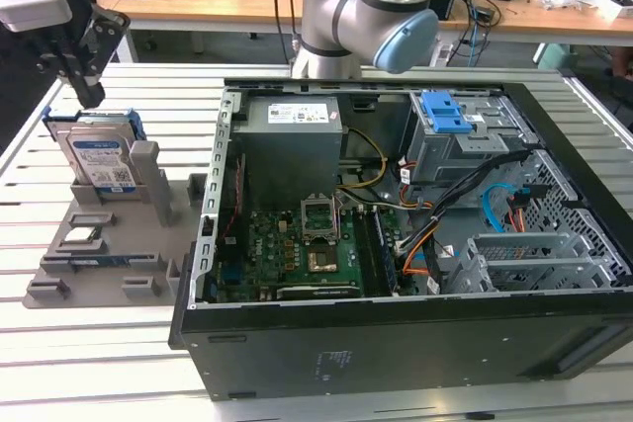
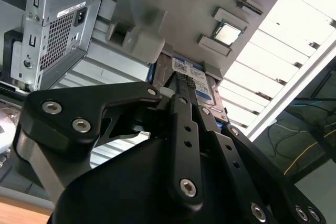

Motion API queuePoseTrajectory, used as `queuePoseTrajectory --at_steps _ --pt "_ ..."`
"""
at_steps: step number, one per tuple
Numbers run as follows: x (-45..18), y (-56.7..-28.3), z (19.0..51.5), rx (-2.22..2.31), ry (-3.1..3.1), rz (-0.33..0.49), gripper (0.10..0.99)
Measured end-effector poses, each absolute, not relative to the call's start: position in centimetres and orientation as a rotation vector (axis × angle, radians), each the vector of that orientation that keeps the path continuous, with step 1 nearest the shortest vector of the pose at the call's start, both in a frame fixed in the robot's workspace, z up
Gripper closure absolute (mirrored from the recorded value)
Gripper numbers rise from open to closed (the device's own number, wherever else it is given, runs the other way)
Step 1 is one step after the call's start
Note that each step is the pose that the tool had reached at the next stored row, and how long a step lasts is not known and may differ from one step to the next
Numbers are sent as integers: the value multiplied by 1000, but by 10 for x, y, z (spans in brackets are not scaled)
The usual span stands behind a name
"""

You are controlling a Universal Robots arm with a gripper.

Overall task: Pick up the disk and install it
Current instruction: 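Reach for the disk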

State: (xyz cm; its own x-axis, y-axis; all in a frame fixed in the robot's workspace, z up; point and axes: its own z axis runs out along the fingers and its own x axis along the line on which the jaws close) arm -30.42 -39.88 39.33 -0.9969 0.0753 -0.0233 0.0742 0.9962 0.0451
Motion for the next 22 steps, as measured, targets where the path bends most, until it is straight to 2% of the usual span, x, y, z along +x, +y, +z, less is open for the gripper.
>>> queuePoseTrajectory --at_steps 22 --pt "-354 -399 393 117 3114 69 980"
